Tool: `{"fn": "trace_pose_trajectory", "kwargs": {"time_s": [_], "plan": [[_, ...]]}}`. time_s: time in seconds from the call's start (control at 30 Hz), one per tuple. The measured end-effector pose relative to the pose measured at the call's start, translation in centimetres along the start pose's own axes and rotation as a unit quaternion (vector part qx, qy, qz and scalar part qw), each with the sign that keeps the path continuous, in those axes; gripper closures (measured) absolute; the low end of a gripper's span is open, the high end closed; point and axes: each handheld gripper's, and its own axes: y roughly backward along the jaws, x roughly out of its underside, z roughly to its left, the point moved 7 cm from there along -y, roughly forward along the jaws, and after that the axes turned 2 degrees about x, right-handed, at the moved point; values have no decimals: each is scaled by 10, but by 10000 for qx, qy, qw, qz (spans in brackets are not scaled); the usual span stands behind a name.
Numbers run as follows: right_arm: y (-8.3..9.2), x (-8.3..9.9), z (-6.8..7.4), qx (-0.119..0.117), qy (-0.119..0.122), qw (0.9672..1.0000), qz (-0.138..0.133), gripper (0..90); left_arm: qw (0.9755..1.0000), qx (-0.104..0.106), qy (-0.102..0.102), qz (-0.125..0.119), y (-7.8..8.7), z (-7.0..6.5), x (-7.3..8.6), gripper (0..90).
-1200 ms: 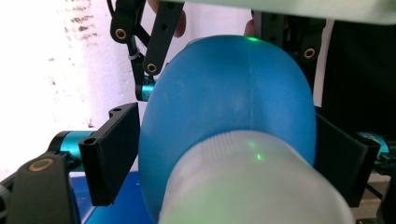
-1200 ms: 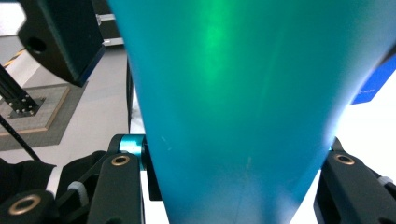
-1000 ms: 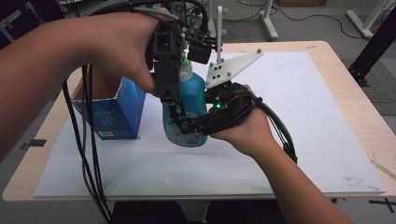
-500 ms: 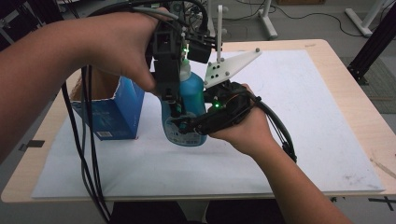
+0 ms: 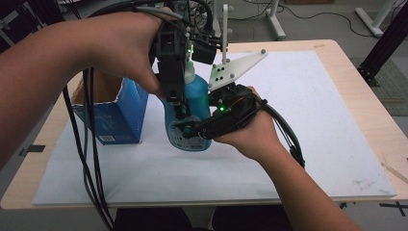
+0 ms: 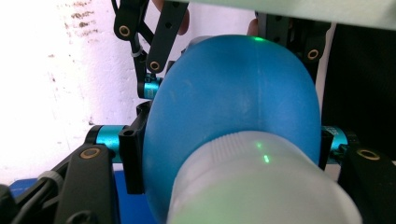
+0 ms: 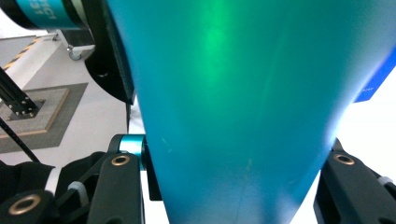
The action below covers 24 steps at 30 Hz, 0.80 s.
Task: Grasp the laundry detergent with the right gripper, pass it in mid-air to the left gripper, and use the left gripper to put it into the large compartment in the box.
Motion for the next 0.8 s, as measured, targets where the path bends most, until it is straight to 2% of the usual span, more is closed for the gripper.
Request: {"fn": "trace_pose_trajectory", "kwargs": {"time_s": [0.2,0.37,0.43,0.5,0.6,0.7,0.8], "plan": [[0,0,1,-39,-35,10000,-29,467,10000,-46,-62,4,0,-1,0,372],[1,0,2,-94,-38,9999,-54,444,10000,-5,0,-35,1,-3,-2,373],[4,-3,3,-128,-54,9997,-187,401,10000,3,-40,-11,0,-3,-2,373],[7,-4,4,-202,-189,9994,-205,347,10000,9,-9,20,0,-3,-1,372],[14,1,3,-54,-87,9999,-65,292,10000,16,-5,-13,3,-2,0,373],[25,3,0,96,-85,9999,-77,232,10000,12,8,-25,6,-1,1,372],[38,2,-4,251,-58,9996,-66,220,10000,2,35,-13,7,-2,2,372]]}}
